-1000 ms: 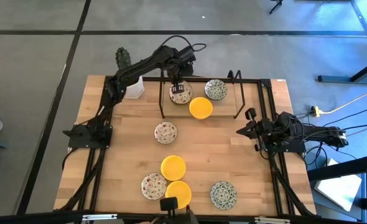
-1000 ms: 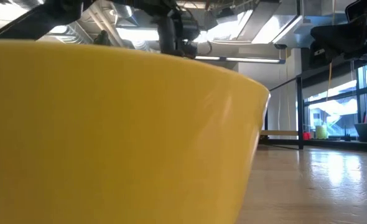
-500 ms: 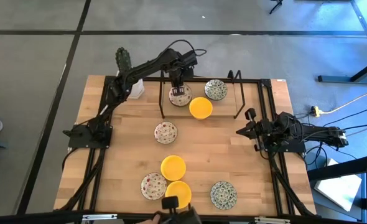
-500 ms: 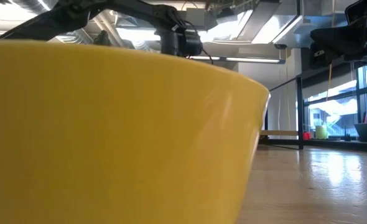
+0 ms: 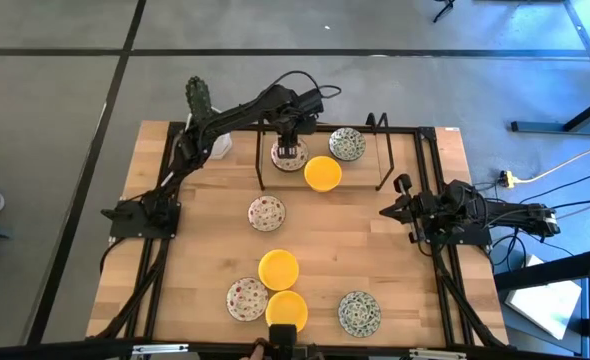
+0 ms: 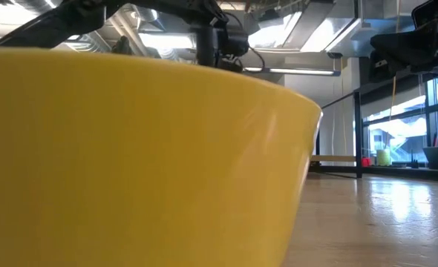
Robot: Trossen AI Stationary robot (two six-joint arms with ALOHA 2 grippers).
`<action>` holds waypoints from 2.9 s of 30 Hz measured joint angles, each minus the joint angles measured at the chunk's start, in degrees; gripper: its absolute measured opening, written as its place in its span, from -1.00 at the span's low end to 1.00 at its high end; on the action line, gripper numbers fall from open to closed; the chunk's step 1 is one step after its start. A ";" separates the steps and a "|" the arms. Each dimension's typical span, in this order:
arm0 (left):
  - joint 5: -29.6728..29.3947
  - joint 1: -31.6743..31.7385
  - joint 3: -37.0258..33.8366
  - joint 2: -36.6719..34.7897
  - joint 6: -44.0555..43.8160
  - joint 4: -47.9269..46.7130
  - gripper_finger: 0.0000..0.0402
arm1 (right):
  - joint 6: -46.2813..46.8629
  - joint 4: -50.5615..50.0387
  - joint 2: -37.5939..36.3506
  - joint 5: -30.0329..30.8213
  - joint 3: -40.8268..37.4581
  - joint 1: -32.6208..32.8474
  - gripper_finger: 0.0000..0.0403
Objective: Pick & Place Mini bowls
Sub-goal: Stack the green patterned bowl on the green patterned bowls on the shelf
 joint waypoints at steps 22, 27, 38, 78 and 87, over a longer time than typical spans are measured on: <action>-22.95 -7.31 -11.00 -3.96 -5.84 11.98 -0.99 | 1.15 -0.83 -0.01 -0.01 0.00 0.00 -0.94; -28.91 -7.39 -17.18 -4.00 -1.12 16.39 -0.99 | 1.08 -0.81 0.00 0.02 0.00 0.00 -0.94; -27.61 -6.97 -22.86 -4.13 3.08 22.46 -0.99 | 1.04 -0.81 -0.02 -0.02 0.00 0.00 -0.94; -29.40 -17.22 -37.99 -14.36 -19.52 23.97 -1.00 | 1.06 -0.81 0.00 0.02 0.00 0.00 -0.94; -27.28 -18.25 -37.94 -14.38 -19.90 24.61 -0.99 | 1.06 -0.81 0.00 0.02 0.00 0.00 -0.94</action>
